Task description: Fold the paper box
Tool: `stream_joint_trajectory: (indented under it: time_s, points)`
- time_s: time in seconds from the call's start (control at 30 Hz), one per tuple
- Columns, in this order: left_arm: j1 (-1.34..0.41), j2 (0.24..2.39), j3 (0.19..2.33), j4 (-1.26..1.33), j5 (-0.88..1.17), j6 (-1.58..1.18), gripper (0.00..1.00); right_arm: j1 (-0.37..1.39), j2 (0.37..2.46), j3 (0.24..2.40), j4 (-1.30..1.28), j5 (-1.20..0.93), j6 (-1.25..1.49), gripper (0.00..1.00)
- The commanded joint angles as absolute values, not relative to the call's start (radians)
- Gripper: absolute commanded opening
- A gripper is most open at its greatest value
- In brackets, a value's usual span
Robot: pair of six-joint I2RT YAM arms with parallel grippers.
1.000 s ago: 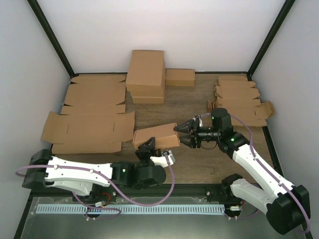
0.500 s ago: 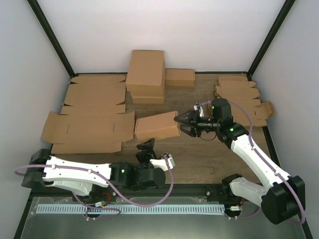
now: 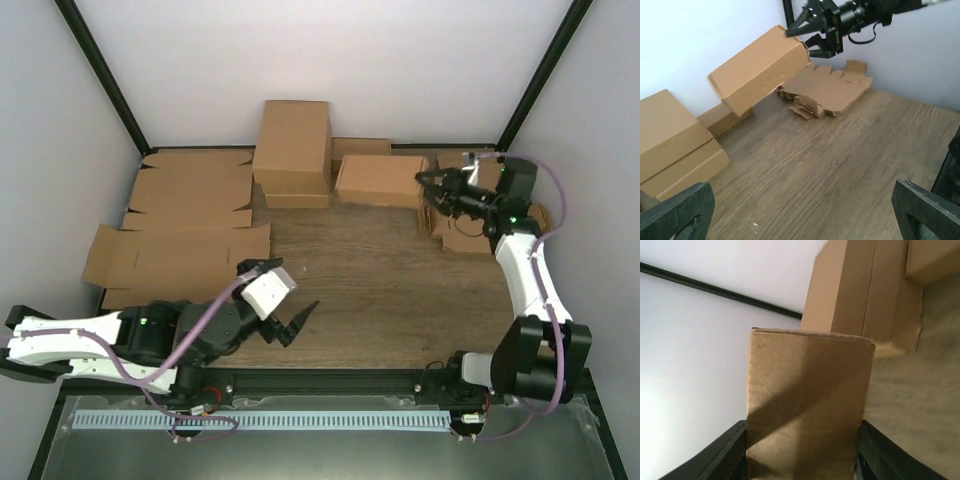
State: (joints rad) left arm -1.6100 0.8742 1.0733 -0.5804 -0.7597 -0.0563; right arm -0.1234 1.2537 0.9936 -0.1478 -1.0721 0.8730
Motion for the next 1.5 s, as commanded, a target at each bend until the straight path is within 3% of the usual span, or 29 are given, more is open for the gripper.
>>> stream_joint_trajectory:
  time_s: [0.0, 0.27, 0.73, 0.93, 1.07, 1.33, 1.47]
  points:
    - [-1.608, 0.767, 1.058, -0.609, -0.782, -0.207, 1.0, -0.214, 1.35, 1.141, -0.092, -1.141, 0.696, 0.41]
    - [-1.606, 0.503, 0.995, -0.603, -0.819, -0.281, 1.0, -0.216, 1.551, 1.241, 0.042, -1.011, 0.68, 0.41]
    - [-1.55, 0.686, 0.949, -0.531, -0.831, -0.114, 1.0, -0.203, 1.954, 1.542, 0.117, -1.074, 0.676, 0.41]
    - [-1.199, 0.762, 0.93, -0.466, -0.489, -0.059, 1.0, -0.17, 2.101, 1.695, 0.101, -1.086, 0.682, 0.41]
    - [-1.075, 0.837, 0.947, -0.451, -0.389, -0.05, 1.0, -0.15, 2.214, 1.856, 0.049, -1.088, 0.672, 0.41]
    - [-0.606, 0.905, 0.92, -0.383, 0.05, -0.13, 1.0, -0.112, 2.433, 2.154, -0.013, -1.104, 0.696, 0.41]
    - [-0.47, 0.939, 0.928, -0.338, 0.174, -0.187, 1.0, -0.099, 2.519, 2.226, 0.008, -1.114, 0.722, 0.41]
